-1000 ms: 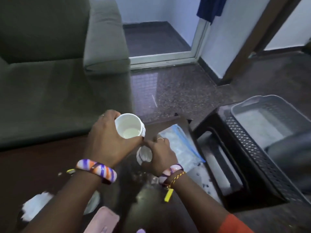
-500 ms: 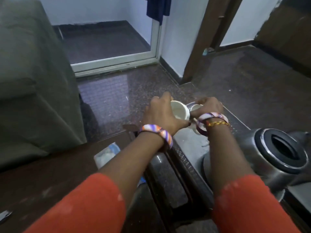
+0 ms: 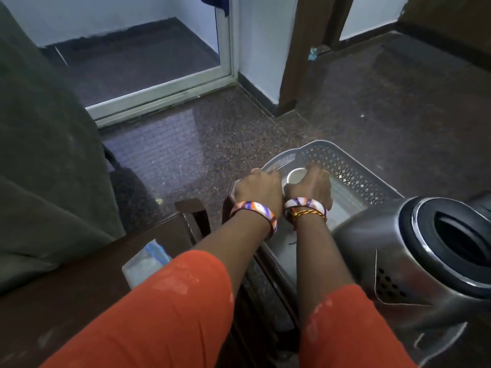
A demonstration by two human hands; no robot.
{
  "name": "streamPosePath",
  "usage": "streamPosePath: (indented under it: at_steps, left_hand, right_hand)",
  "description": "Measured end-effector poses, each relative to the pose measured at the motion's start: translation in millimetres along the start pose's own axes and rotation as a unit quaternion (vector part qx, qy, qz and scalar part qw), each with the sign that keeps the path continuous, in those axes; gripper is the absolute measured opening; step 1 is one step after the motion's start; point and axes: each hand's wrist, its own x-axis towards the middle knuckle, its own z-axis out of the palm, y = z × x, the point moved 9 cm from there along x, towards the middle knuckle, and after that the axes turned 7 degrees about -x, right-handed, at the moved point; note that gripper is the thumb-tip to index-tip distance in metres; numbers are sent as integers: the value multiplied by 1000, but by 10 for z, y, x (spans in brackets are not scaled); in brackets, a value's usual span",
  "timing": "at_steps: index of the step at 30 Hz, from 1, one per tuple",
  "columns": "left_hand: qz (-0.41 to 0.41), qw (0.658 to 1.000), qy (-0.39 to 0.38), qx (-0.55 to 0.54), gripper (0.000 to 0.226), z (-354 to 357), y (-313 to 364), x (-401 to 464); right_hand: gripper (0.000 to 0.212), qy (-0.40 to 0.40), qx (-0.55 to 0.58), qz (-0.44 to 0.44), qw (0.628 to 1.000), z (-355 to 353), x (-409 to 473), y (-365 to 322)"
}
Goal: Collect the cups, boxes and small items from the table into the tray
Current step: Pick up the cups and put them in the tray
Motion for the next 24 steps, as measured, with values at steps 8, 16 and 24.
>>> streamPosePath:
  at_steps: [8, 16, 24]
  left_hand:
    - [13, 993, -26, 116, 37, 174, 37, 74]
    - [21, 990, -47, 131, 41, 231, -37, 9]
    - [31, 991, -19, 131, 44, 175, -94, -67]
  right_hand:
    - [56, -54, 12, -99, 994, 113, 12, -117]
    - [61, -69, 37, -74, 994, 185, -17, -41]
    - [57, -92, -41, -105, 989, 230, -50, -76]
